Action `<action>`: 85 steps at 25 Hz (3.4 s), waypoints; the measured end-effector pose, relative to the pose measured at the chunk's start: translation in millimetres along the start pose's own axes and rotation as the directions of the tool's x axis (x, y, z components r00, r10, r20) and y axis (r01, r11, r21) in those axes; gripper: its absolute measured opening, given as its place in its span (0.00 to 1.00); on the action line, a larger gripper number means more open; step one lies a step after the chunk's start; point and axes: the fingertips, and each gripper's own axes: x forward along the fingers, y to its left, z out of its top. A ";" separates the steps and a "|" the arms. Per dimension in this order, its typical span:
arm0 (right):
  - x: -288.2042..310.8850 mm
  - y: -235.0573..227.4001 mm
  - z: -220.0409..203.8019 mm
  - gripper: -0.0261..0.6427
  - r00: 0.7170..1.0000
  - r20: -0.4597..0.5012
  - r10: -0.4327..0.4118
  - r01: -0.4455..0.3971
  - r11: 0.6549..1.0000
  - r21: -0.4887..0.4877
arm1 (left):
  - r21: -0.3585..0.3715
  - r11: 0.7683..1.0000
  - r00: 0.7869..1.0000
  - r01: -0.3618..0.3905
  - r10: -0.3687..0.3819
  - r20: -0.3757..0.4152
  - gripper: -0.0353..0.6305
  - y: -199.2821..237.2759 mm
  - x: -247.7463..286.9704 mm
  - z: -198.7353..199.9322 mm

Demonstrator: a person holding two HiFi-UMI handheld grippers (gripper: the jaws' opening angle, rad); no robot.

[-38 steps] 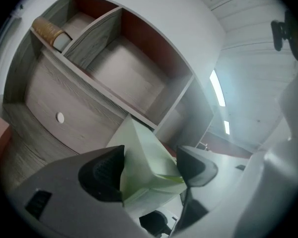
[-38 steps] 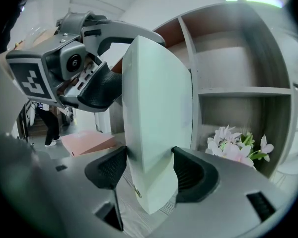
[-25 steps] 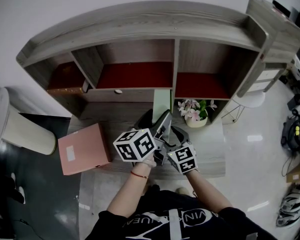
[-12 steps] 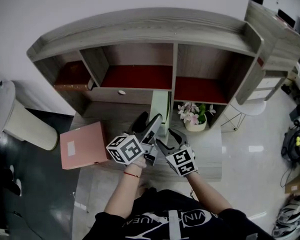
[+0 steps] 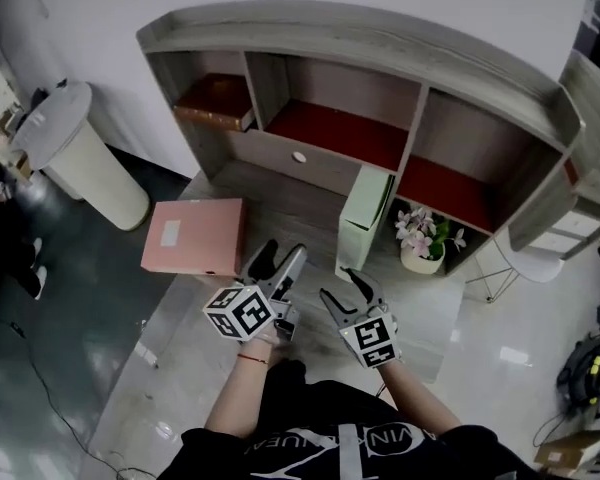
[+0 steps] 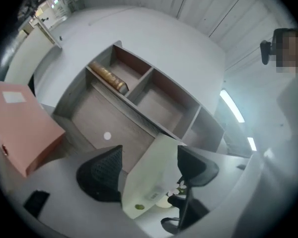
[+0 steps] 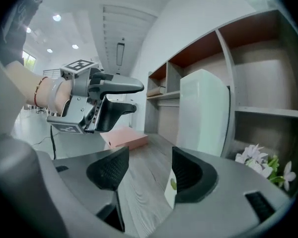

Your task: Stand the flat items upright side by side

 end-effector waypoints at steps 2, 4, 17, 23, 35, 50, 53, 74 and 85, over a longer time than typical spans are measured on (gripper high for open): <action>4.2 14.2 -1.1 0.45 0.998 0.004 0.056 -0.056 0.998 -0.014 | 0.011 0.997 0.997 -0.073 0.073 0.034 0.56 15.1 -27.4 -1.2; 7.0 29.9 -0.7 0.45 0.993 0.012 0.115 -0.114 0.993 -0.028 | 0.045 0.986 0.986 -0.159 0.156 0.061 0.56 28.8 -57.6 -3.3; 17.0 98.1 6.5 0.45 0.930 0.039 0.364 -0.363 0.931 -0.039 | 0.152 0.785 0.800 -0.600 0.584 0.140 0.56 81.2 -230.1 -24.9; 51.0 122.1 1.4 0.45 0.922 0.008 0.388 -0.387 0.921 -0.033 | 0.113 0.733 0.741 -0.671 0.660 0.122 0.56 137.8 -266.0 -20.5; 180.1 182.4 21.1 0.45 0.920 -0.087 0.381 -0.381 0.924 0.018 | 0.033 0.787 0.787 -0.616 0.615 0.041 0.56 267.3 -254.1 42.9; 307.0 245.6 30.7 0.45 0.900 -0.218 0.378 -0.381 0.924 0.033 | -0.307 0.769 0.824 -0.561 0.556 -0.112 0.56 407.7 -245.8 55.5; 317.5 248.5 27.5 0.45 0.895 -0.249 0.370 -0.373 0.927 0.038 | -0.385 0.745 0.832 -0.546 0.538 -0.139 0.56 422.0 -241.0 46.1; 331.0 267.2 13.0 0.44 0.845 -0.366 0.389 -0.432 0.901 -0.041 | -0.669 0.667 0.880 -0.327 0.472 0.041 0.60 473.2 -222.7 27.9; 310.6 255.0 19.0 0.44 0.884 -0.341 0.321 -0.377 0.919 -0.113 | -0.521 0.766 0.871 -0.377 0.484 0.081 0.52 420.4 -206.4 83.1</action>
